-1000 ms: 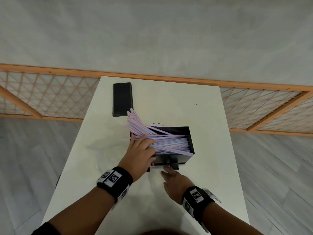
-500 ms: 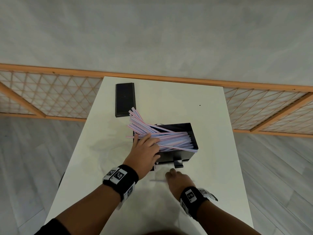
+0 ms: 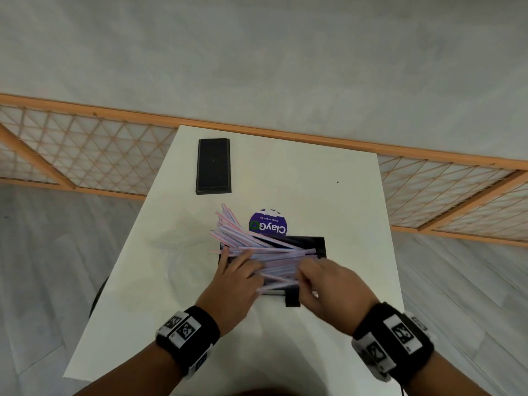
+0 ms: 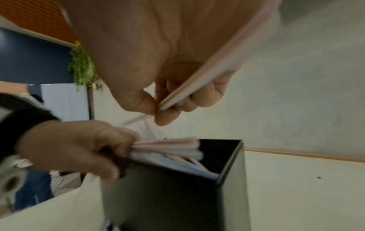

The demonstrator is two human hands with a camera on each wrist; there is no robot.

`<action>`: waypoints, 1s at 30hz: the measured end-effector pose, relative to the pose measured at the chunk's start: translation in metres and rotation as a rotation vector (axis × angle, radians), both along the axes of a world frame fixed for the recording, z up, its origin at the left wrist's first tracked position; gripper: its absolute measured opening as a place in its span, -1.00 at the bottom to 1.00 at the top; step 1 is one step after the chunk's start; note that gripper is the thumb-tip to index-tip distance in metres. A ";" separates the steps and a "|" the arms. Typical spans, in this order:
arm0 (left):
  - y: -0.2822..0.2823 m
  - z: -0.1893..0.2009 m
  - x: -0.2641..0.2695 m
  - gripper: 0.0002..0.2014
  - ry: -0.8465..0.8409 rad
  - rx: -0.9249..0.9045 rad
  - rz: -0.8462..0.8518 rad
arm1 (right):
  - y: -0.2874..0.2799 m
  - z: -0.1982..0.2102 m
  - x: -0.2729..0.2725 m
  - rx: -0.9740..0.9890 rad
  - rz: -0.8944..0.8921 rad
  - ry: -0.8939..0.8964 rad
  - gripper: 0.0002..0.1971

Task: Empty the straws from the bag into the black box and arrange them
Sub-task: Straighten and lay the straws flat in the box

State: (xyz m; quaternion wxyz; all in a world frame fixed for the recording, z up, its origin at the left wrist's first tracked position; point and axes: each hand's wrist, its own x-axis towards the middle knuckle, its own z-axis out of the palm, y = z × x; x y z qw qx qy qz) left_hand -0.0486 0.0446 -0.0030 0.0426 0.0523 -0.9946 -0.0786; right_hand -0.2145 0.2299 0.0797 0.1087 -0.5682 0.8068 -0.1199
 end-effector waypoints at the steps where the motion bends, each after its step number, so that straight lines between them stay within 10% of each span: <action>1: 0.002 0.001 0.004 -0.84 0.008 -0.011 0.002 | -0.002 0.001 -0.006 0.004 -0.009 -0.007 -0.92; 15: 0.005 0.005 0.014 -0.63 0.226 0.156 0.106 | -0.069 -0.024 -0.018 -0.013 -0.065 -0.135 -0.89; 30: 0.018 -0.010 -0.005 -0.23 0.086 0.004 0.258 | -0.083 -0.049 0.002 0.190 -0.212 -0.019 -0.77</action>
